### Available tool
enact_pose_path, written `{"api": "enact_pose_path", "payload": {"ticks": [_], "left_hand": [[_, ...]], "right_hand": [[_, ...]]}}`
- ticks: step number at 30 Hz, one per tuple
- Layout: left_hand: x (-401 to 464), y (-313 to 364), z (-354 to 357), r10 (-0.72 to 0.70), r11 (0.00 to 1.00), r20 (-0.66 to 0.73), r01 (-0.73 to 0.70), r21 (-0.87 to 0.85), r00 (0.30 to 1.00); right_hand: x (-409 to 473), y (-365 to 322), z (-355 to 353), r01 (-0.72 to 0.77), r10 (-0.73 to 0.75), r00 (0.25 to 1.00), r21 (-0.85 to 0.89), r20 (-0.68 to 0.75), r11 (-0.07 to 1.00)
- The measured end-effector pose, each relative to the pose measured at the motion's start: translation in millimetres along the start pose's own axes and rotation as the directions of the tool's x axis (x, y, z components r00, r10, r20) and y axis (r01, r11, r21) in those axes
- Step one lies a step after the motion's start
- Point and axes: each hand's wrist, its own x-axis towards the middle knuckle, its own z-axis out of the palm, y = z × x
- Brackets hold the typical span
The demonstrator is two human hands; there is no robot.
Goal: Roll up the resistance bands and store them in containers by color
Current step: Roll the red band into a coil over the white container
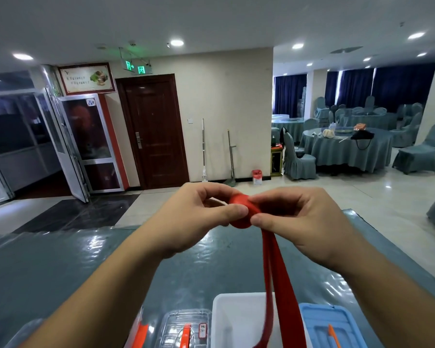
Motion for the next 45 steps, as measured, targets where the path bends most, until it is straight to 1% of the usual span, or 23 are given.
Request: {"api": "enact_pose_path", "payload": {"ticks": [2,4,6,7,9,11,13,14,16,17,19,22,24,26,29,31,32,34,37,39,41,43,45], "left_hand": [[-1,-1,6,0.028,0.998,-0.042,-0.030,-0.053,0.999],[-2,-4,17,0.014,0.980,-0.093,-0.032,-0.198,0.996],[-3,-6,25,-0.039,0.925,-0.103,-0.003,-0.380,0.994],[-3,-6,26,-0.055,0.913,-0.096,0.011,-0.408,0.994],[-4,-6,18,-0.061,0.948,-0.048,0.043,-0.316,0.997],[-4,-3,6,-0.035,0.994,0.029,0.038,-0.101,0.999],[-3,1,-2,-0.023,0.997,0.068,0.018,0.076,0.997],[-3,2,-3,-0.020,0.995,0.069,0.012,0.104,0.997],[-3,5,-1,0.010,0.996,0.031,-0.013,0.088,0.999],[-4,6,2,0.024,0.998,-0.001,-0.024,0.056,1.000],[-5,5,11,0.008,0.995,-0.056,-0.013,-0.102,0.998],[-7,2,22,-0.073,0.907,-0.051,0.044,-0.418,0.996],[-8,2,24,-0.111,0.848,-0.015,0.087,-0.522,0.994],[-7,4,19,-0.128,0.883,0.033,0.129,-0.451,0.991],[-5,7,10,-0.098,0.980,0.104,0.114,-0.162,0.990],[-4,9,8,-0.094,0.988,0.089,0.104,-0.115,0.992],[-4,10,9,-0.091,0.983,0.062,0.099,-0.153,0.994],[-5,10,15,-0.078,0.950,0.005,0.076,-0.303,0.997],[-5,8,28,-0.084,0.847,-0.040,0.050,-0.529,0.996],[-5,8,31,-0.095,0.830,-0.044,0.055,-0.555,0.995],[-5,10,26,-0.095,0.899,-0.049,0.064,-0.434,0.994],[-4,12,18,-0.075,0.970,-0.036,0.065,-0.235,0.996],[-3,14,11,-0.064,0.988,-0.001,0.063,-0.140,0.998]], "right_hand": [[-2,2,4,0.017,-0.011,0.999,0.113,-0.052,0.993],[-4,6,10,0.040,-0.017,0.994,0.205,-0.112,0.978],[-3,8,13,0.046,-0.009,0.986,0.219,-0.166,0.975],[-3,8,12,0.044,-0.014,0.986,0.185,-0.163,0.982],[-2,4,5,0.023,-0.015,0.996,0.087,-0.089,0.996],[-2,-2,-1,-0.003,0.004,0.999,-0.023,0.035,1.000],[-1,-4,-3,-0.007,0.016,0.994,-0.086,0.109,0.996],[-1,-4,-1,-0.007,0.015,0.995,-0.086,0.094,0.996],[0,-4,3,-0.004,0.004,1.000,0.000,-0.017,1.000],[0,-3,4,0.004,0.001,0.998,0.064,-0.071,0.998],[-2,-2,7,0.038,-0.021,0.993,0.141,-0.118,0.989],[-3,-4,6,0.053,-0.035,0.992,0.151,-0.120,0.987],[-2,-7,-1,0.040,-0.029,0.995,0.112,-0.097,0.993],[-3,-10,-6,0.021,-0.020,0.999,0.029,-0.036,0.999],[-5,-11,-8,-0.001,0.004,0.998,-0.044,0.067,0.999],[-4,-10,-6,-0.011,0.012,0.999,-0.026,0.040,1.000],[-4,-8,-5,-0.015,0.015,1.000,-0.007,-0.002,1.000],[-5,-3,-4,0.003,0.001,0.998,0.061,-0.066,0.998],[-7,5,5,0.048,-0.027,0.990,0.156,-0.138,0.987],[-6,5,5,0.055,-0.027,0.985,0.160,-0.170,0.986],[-5,2,0,0.036,-0.020,0.992,0.128,-0.124,0.991],[-4,-1,-4,0.009,-0.008,0.999,0.026,-0.036,1.000],[-3,-2,-4,0.006,-0.006,1.000,-0.022,0.021,1.000]]}}
